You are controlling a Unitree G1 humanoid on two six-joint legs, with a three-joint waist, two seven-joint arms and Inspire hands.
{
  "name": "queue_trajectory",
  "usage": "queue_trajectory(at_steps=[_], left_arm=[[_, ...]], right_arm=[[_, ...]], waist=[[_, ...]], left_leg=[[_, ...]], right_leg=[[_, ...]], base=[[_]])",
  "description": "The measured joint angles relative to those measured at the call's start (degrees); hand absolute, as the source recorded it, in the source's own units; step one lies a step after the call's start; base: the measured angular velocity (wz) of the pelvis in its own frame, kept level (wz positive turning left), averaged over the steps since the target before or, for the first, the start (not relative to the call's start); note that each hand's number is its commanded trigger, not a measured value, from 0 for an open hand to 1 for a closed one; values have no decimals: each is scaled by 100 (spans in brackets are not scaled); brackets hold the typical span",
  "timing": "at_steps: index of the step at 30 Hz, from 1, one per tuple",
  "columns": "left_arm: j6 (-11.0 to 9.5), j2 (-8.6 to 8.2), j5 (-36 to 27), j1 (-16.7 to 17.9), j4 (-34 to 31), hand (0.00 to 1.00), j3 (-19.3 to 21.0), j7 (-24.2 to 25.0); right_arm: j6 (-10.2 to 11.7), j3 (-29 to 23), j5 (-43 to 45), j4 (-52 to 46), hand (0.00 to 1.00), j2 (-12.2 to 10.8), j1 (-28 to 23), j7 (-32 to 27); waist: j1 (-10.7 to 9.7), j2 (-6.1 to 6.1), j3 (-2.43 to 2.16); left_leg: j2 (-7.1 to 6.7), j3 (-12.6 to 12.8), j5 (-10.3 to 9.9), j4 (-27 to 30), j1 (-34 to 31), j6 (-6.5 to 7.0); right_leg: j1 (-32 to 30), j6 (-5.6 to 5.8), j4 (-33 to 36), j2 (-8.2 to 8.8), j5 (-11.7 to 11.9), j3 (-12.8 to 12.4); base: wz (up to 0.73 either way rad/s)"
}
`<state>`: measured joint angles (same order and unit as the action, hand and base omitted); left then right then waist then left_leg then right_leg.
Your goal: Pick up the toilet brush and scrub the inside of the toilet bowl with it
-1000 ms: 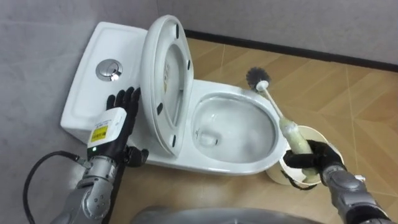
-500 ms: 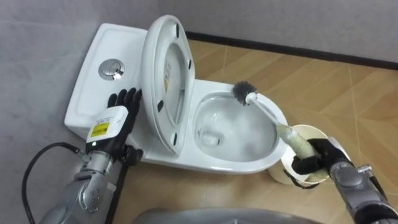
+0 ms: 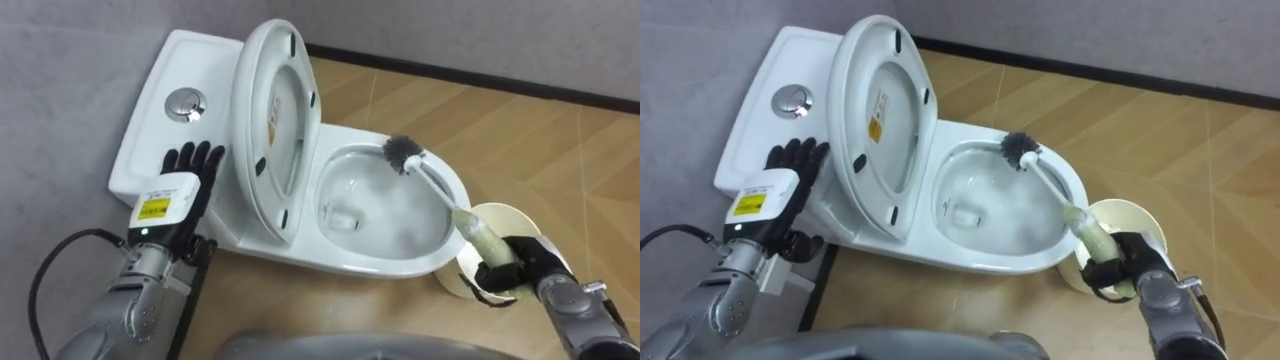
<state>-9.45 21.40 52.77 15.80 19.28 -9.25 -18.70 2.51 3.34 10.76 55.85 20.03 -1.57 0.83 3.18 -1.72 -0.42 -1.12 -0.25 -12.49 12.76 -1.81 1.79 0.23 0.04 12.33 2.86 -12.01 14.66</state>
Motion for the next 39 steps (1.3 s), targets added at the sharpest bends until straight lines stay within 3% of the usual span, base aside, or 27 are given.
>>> queue_trajectory(at_steps=[5,9,22,31,39], left_arm=[[177,-49,34,9,34,0,388,-191],[197,-46,86,9,33,0,623,-411],[270,-51,154,6,32,0,616,-845],[305,-57,125,-103,32,0,482,-845],[316,-46,133,-608,256,0,347,-846]], right_arm=[[76,-3,-155,197,100,-13,-46,-13],[84,-7,-152,307,100,-13,-66,-12],[109,52,279,450,100,-17,-128,195],[101,428,1382,333,100,-15,-106,303],[-3,754,2798,-101,100,-19,-63,206]], waist=[[43,-43,22],[67,-77,41],[131,-84,56],[144,-89,61],[53,-115,77]], left_leg=[[-18,-81,0,28,-69,0],[-27,-150,0,29,-98,0],[-35,-161,0,69,-139,0],[32,-38,1,75,-144,-1],[33,-5,2,129,-379,-2]], right_leg=[[8,-6,-66,8,4,95],[5,-5,-72,12,3,125],[-2,-5,-92,16,4,128],[-52,-11,-55,13,8,104],[-327,-23,59,7,16,-32]], base=[[10],[8],[0],[-3],[-3]])
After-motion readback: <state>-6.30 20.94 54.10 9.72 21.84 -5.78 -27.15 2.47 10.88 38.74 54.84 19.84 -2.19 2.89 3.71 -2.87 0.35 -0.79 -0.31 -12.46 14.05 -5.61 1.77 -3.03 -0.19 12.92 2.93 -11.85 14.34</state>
